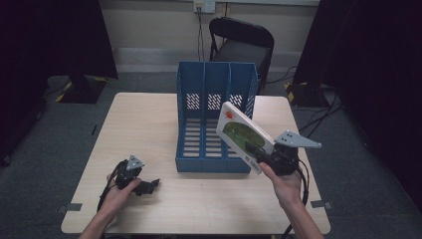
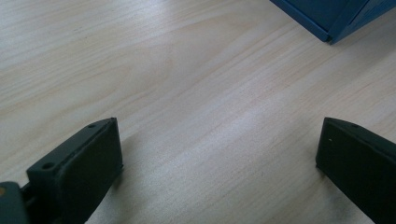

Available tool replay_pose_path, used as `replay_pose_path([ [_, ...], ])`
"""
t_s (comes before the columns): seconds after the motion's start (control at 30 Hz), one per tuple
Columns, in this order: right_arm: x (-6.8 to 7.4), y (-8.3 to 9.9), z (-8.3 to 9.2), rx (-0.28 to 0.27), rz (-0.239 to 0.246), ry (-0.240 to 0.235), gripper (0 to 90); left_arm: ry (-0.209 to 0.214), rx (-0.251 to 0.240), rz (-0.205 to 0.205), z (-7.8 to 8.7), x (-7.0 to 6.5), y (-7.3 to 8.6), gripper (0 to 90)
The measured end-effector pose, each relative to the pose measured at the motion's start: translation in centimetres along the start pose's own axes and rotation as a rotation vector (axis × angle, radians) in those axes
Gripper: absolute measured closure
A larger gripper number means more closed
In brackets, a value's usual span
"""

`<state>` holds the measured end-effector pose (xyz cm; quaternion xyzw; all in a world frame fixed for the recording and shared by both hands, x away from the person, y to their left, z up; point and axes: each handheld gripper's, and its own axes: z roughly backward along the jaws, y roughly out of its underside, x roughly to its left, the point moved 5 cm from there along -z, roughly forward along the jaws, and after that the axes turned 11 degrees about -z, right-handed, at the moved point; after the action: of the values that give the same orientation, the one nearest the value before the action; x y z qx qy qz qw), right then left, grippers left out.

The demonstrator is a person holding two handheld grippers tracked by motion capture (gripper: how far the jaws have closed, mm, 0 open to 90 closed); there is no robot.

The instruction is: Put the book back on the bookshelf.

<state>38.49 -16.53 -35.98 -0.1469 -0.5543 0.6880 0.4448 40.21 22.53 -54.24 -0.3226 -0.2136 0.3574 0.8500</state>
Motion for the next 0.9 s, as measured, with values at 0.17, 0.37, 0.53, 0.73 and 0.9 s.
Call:
replay_pose_path([
  [0.17,-1.3,-0.6,-0.2,-0.02,-0.011,0.062,76.4,0.0,-0.001,0.0,0.0,0.0,0.0,0.0],
  [0.37,-2.6,-0.6,-0.9,-0.028,-0.019,0.15,76.4,0.001,-0.001,-0.003,0.0,0.0,0.0,0.0],
  [0.53,-2.8,-0.7,-1.3,-0.065,-0.026,0.178,76.4,0.001,0.0,-0.002,0.0,0.0,0.0,0.0],
  [0.73,-3.4,-1.0,-2.7,-0.059,-0.048,0.232,76.4,0.001,-0.001,0.001,0.0,0.0,0.0,0.0],
  [0.9,-4.0,-1.2,-3.8,-0.066,-0.097,0.251,76.3,0.002,-0.001,0.0,0.0,0.0,0.0,0.0],
])
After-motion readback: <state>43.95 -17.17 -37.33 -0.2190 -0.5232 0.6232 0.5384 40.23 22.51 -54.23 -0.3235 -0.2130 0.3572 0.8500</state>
